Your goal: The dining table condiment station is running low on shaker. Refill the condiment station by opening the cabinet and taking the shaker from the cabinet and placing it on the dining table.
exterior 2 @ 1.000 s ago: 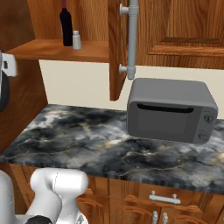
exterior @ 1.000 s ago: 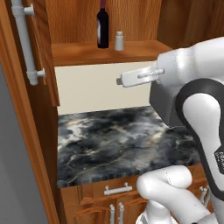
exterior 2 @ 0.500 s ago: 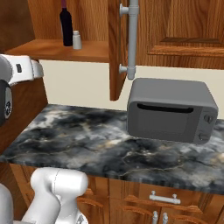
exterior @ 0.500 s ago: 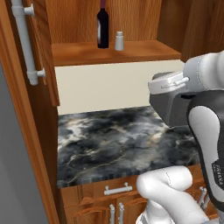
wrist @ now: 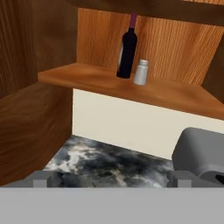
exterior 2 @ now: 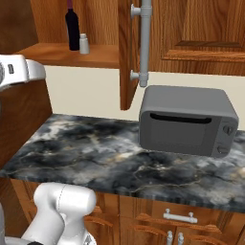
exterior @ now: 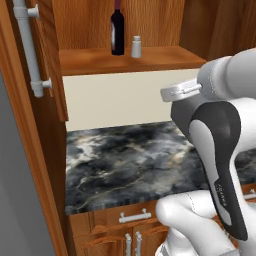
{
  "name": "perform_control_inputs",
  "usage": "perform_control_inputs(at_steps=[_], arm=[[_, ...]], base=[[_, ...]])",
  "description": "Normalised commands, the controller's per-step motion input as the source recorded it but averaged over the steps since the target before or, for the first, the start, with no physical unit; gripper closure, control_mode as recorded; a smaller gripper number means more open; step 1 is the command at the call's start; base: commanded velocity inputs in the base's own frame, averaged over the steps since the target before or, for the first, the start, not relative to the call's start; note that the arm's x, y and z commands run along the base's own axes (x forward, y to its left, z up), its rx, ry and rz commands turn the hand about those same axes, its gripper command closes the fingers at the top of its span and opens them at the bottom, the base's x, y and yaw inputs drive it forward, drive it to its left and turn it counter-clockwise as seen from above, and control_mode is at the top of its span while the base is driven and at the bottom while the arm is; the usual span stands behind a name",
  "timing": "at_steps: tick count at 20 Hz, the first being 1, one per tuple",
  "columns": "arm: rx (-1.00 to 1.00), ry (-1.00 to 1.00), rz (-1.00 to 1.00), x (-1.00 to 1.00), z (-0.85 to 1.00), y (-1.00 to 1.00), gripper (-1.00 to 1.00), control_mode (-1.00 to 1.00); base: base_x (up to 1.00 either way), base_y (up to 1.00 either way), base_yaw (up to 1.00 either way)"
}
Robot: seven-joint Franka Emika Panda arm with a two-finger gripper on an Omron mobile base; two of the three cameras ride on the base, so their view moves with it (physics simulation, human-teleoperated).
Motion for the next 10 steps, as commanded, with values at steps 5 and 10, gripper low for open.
perform_control_inputs(at_steps=[5,10], arm=[[0.01,-0.07,-0.09,0.21,0.0,-0.11,-1.0,-1.0],[0.01,-0.16,-0.15,0.36,0.0,-0.1,-1.0,-1.0]], base=[[0.0,0.0,0.0],[0.0,0.0,0.0]])
